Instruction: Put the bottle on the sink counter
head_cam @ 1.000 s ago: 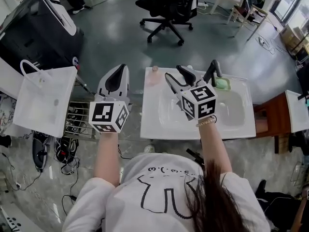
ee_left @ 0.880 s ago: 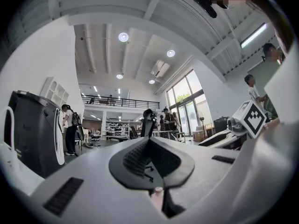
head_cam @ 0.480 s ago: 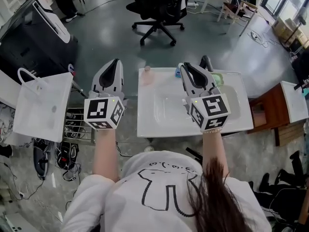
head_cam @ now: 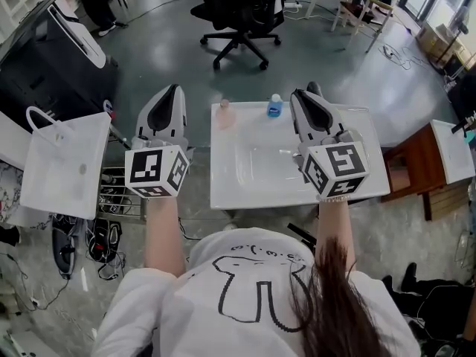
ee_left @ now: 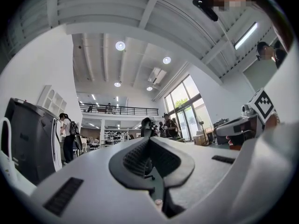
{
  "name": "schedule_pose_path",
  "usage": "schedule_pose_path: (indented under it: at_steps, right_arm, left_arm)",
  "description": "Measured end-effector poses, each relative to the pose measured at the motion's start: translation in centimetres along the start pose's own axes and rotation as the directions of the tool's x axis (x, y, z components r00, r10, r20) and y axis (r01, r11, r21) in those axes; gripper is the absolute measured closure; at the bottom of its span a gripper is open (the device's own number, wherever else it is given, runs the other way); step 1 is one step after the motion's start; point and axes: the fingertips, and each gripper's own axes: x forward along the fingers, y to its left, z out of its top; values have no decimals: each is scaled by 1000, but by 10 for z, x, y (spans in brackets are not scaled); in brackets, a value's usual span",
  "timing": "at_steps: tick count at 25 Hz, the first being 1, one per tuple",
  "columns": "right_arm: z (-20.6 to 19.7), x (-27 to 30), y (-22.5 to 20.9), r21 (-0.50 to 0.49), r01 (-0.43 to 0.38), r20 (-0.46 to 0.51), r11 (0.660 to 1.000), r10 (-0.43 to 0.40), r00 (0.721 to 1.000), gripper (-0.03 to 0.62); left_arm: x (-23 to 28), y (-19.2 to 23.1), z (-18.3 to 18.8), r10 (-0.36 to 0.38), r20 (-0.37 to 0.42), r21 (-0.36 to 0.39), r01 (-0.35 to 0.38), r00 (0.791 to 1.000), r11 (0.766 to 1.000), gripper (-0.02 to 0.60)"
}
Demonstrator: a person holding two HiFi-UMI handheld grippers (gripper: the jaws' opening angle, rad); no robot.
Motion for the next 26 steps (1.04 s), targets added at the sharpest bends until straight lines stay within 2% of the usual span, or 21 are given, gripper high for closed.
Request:
schedule_pose_path:
  at_steps: [3,26]
  right_arm:
    - [4,0,-1,-14,2,-12,1000,-2,1000,563]
    - [6,3,15,-29,-28,-25,999,27,999,563]
  left_arm:
    - [0,0,5,-3,8,4,3,1000,1000,572]
    - [-8,-1,10,-30,0,30,30,1000,999,572]
